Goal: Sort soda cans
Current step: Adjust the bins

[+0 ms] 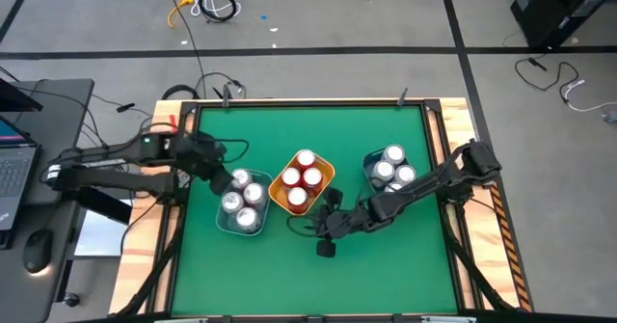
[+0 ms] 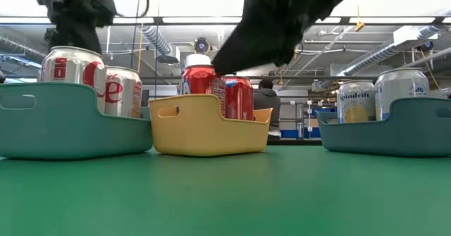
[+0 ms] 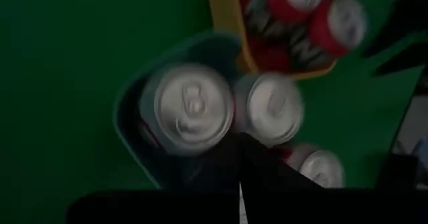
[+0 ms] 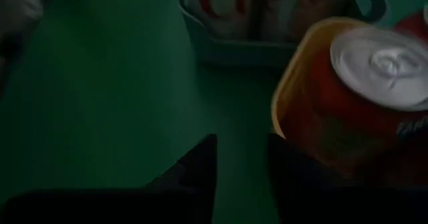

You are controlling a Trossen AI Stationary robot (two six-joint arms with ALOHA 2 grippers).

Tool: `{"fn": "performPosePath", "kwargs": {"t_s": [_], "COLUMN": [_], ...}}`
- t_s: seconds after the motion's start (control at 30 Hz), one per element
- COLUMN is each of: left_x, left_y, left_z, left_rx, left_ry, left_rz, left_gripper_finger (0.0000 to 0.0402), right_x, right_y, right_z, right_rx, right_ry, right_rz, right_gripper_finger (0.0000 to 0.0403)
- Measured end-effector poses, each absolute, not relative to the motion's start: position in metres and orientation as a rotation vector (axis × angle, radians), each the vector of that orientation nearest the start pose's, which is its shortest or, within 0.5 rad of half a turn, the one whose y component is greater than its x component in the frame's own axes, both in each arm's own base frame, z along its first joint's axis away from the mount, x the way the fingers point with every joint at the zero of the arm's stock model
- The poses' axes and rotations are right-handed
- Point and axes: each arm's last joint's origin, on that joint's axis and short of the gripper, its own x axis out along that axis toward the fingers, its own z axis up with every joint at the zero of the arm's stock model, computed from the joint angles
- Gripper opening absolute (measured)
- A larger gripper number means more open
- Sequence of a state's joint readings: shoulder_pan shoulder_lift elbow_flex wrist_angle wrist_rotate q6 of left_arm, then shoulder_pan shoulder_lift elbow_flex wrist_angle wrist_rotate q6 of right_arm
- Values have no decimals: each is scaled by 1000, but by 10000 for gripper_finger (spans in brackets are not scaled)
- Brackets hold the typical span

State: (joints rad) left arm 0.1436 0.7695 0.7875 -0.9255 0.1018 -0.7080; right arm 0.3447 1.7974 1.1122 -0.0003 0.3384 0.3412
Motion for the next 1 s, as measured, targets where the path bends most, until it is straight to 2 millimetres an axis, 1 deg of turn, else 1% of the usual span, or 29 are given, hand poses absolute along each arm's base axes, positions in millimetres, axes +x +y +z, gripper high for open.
{"fn": "performPosePath", "kwargs": {"t_s": [0.13,0.2,0.33,0.43,0.5,0.6,0.7,0.8,0.9,1.0], "left_x": [121,117,113,113,114,114,113,114,114,114], "left_y": [16,17,17,17,17,17,18,18,18,18], "left_z": [292,295,297,297,297,297,297,297,297,297], "left_rx": [-718,-707,-679,-671,-652,-637,-630,-619,-616,-614], "left_ry": [739,697,673,673,676,673,671,674,675,676], "left_rz": [370,378,387,392,387,400,405,402,402,401], "left_gripper_finger": [0,0,0,0,0,0,0,0,0,0], "right_x": [365,366,367,369,371,376,380,381,379,376], "right_y": [119,118,112,110,109,106,102,100,100,100], "right_z": [175,174,175,175,171,165,158,158,162,167], "right_rx": [58,32,8,4,23,38,43,40,25,9], "right_ry": [663,658,641,654,664,656,662,664,664,678], "right_rz": [-150,-177,-231,-190,-153,-143,-150,-153,-144,-119], "right_gripper_finger": [136,144,150,148,144,138,129,112,82,40]}}
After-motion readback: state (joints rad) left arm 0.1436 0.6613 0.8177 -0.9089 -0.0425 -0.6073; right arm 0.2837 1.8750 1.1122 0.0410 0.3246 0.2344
